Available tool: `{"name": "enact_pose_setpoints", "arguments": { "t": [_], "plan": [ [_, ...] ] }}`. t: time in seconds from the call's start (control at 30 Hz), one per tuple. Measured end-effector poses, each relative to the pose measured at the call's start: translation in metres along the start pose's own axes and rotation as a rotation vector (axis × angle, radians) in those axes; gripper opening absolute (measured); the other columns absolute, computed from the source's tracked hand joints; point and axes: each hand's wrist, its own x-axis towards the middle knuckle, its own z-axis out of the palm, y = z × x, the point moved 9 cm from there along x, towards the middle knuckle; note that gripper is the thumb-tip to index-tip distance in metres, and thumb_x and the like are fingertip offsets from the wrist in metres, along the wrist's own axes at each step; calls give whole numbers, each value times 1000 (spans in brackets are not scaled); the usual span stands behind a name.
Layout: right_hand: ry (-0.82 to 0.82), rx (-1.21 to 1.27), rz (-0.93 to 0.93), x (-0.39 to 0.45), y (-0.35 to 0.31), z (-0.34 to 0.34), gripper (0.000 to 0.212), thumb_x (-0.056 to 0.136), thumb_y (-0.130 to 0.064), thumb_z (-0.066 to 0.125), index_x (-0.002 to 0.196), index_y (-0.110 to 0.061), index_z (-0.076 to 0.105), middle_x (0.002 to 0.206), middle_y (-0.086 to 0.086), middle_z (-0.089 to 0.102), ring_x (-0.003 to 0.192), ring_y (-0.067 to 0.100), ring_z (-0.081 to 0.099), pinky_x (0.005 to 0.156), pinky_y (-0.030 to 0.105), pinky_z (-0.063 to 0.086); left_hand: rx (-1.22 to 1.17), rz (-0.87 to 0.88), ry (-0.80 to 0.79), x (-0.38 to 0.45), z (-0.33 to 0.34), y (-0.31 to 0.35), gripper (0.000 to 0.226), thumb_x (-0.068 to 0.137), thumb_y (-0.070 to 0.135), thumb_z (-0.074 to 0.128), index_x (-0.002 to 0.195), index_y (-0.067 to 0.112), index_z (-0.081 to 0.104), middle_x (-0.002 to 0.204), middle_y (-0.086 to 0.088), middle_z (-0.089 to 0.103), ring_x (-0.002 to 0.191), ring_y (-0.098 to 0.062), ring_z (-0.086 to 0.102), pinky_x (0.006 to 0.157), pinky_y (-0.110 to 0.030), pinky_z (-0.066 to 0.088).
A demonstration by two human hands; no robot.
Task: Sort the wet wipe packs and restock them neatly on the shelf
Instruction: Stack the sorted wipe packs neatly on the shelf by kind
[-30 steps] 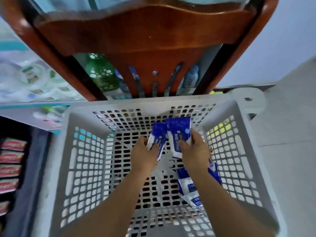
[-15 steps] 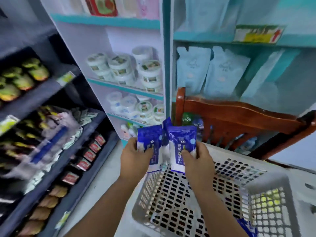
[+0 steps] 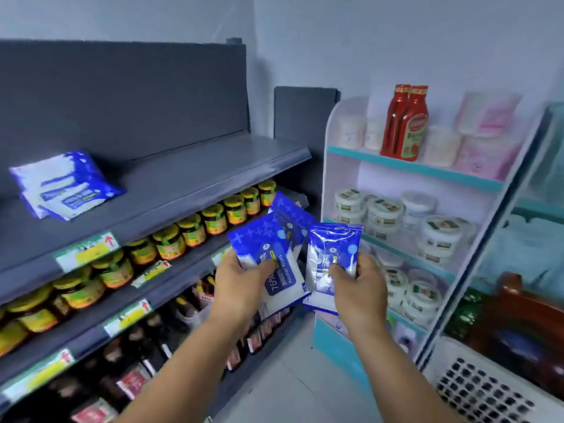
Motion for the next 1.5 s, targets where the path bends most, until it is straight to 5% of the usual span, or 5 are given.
{"name": "enact_pose_setpoints", "arguments": {
  "t": [0.13, 0.5, 0.8, 1.3, 1.5],
  "plan": [
    [-105, 28, -99, -28, -61, 83, 6, 82, -17, 62, 87, -15, 61, 80, -2, 66, 75, 23, 60, 65, 30, 42, 0, 71, 35, 15, -82, 35, 14, 85, -2, 64, 90, 11, 61, 70, -4, 68, 45, -3, 61, 39, -17, 45],
    [-467, 172, -315, -96, -174, 250, 19, 83, -11, 64, 98, -22, 64, 82, -11, 72, 68, -1, 66, 60, 23, 51, 284, 236, 148, 60, -244, 88, 29, 88, 9, 62, 109, 24, 48, 100, 6, 69, 90, -13, 68, 86, -40, 54],
    [-463, 239, -311, -63, -207, 324, 14, 85, -11, 60, 93, -22, 56, 85, -8, 67, 73, 12, 64, 64, 31, 50, 406, 225, 510, 110, -343, 125, 12, 93, 15, 49, 105, 12, 46, 86, 1, 62, 76, -18, 61, 69, -35, 49],
    [-921, 391, 50, -45, -213, 492, 11, 87, -14, 64, 97, -15, 60, 92, 6, 72, 80, 25, 71, 71, 43, 58, 569, 191, 345, 227, -329, 127, 31, 83, 42, 67, 94, 21, 47, 78, 11, 62, 69, -9, 58, 62, -24, 47],
    [-830, -18, -289, -22, -219, 499, 93, 69, -16, 80, 145, -23, 26, 139, -1, 34, 120, 18, 47, 93, 32, 45, 1051, 77, 286, 237, -340, 123, 41, 75, 38, 67, 105, 24, 43, 87, 6, 61, 81, -20, 59, 67, -32, 48]
  ]
}}
